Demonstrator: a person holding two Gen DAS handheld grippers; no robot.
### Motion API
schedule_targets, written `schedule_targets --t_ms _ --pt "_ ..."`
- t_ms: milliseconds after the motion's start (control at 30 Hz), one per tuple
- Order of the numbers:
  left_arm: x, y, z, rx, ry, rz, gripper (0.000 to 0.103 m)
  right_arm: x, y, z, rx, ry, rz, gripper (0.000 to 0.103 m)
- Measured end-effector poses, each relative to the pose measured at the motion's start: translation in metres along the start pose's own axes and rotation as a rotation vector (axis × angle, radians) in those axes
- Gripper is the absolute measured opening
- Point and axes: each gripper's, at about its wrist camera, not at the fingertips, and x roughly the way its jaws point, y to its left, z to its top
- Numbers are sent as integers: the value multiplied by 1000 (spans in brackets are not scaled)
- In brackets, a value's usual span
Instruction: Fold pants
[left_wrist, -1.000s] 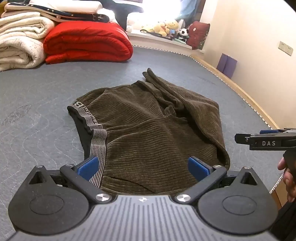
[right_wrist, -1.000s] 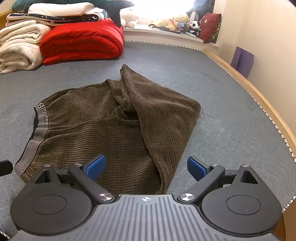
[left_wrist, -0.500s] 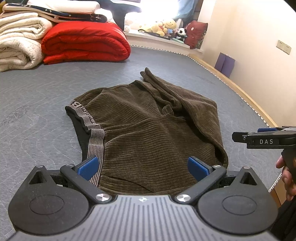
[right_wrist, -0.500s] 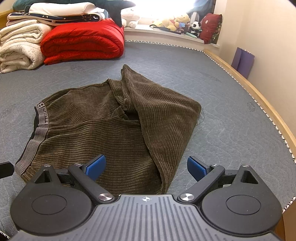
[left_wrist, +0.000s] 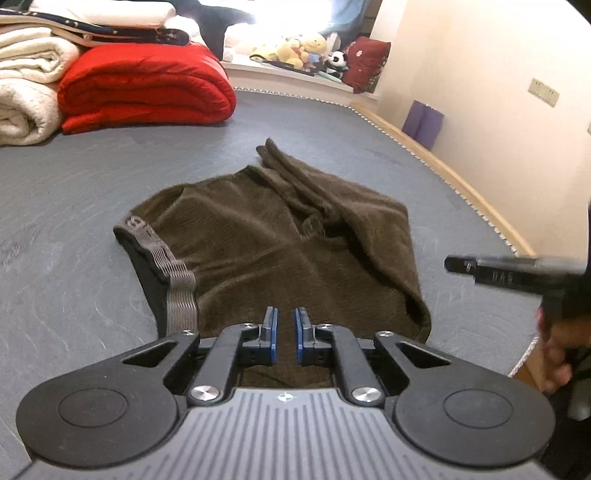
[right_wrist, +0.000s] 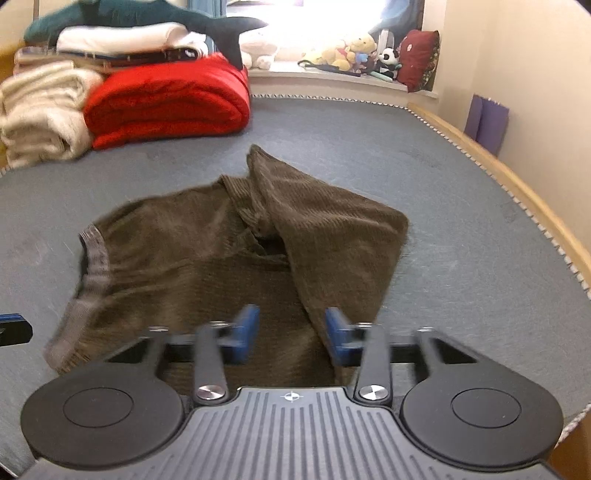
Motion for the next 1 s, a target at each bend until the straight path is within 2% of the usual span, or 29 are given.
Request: schedule_targets --t_ms 67,167,267,300,333,367,400,433,500,533,567,700,800,867,933,1000 --pt "-3 18 22 2 13 -10 10 -2 3 3 11 -23 39 29" --pt "4 52 49 -18 41 -3 12 -4 18 3 -42 -48 120 30" --pt "28 95 45 -69 90 22 12 -1 42 -6 -144 -53 191 30" --pt "41 108 37 -92 138 61 12 2 52 -11 -194 -53 207 30" --pt "58 120 32 -149 248 113 13 4 59 -15 -233 -55 221 30" --pt "70 131 27 -229 315 125 13 8 67 -19 -268 -53 234 30" --pt "78 140 25 -304 342 112 13 14 75 -24 -308 -32 240 30" --pt "85 145 24 -363 352 84 13 19 84 -28 -345 -13 245 30" --pt "95 146 26 -377 357 41 25 28 98 -37 -392 -5 297 37" --pt "101 146 26 -371 371 42 38 34 104 -41 -413 16 316 40" --pt "108 146 25 -372 382 53 43 38 110 -45 -428 31 326 40" --pt "134 157 21 -414 413 48 48 61 141 -58 -529 88 365 40" --pt "153 161 18 -421 441 27 55 67 162 -63 -591 106 441 54" --pt "168 163 15 -427 461 34 56 71 172 -70 -638 143 466 55" --pt "183 164 12 -420 481 31 56 78 183 -79 -717 192 472 55" --pt "194 165 10 -418 484 26 58 82 192 -89 -803 195 444 55"
